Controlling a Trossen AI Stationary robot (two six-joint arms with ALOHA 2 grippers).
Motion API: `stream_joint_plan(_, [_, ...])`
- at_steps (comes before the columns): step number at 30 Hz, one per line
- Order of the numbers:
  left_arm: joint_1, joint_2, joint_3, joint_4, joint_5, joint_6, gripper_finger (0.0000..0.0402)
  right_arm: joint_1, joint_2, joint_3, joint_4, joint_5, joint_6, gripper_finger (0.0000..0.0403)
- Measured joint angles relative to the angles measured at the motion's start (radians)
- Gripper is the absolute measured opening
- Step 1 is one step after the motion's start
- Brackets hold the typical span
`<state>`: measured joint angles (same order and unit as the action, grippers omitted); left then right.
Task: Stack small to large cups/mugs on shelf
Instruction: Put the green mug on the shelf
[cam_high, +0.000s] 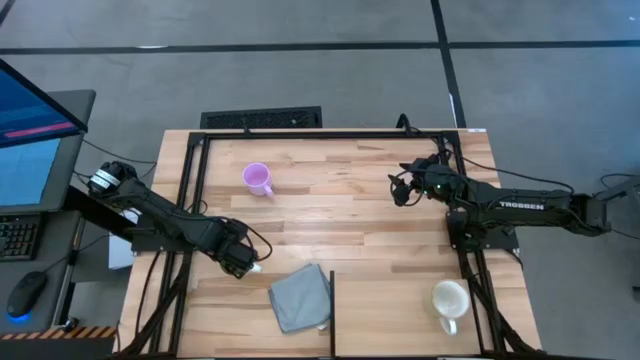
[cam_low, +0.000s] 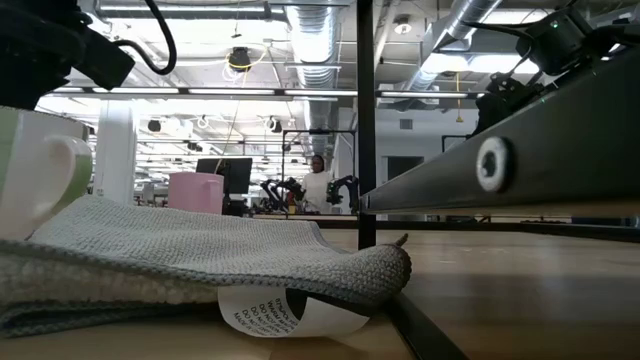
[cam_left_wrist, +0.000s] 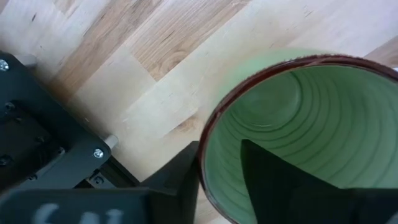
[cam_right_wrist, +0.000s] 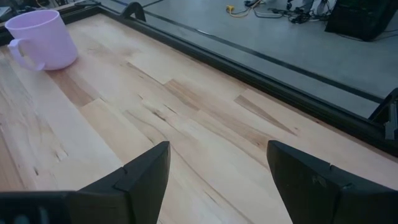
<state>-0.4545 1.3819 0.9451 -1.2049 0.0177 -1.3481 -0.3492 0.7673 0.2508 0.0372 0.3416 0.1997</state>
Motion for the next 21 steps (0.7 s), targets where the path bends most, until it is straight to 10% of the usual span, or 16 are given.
stream_joint_plan(10, [0.003, -0.001, 0.001, 0.003, -0.033, 0.090, 0.0011, 0.000, 0.000, 0.000, 0.000, 0.000, 0.000, 0.0292])
stream_joint_plan(21, [0.063, -0.001, 0.001, 0.004, -0.062, 0.247, 0.0006, 0.000, 0.000, 0.000, 0.000, 0.000, 0.001, 0.0292])
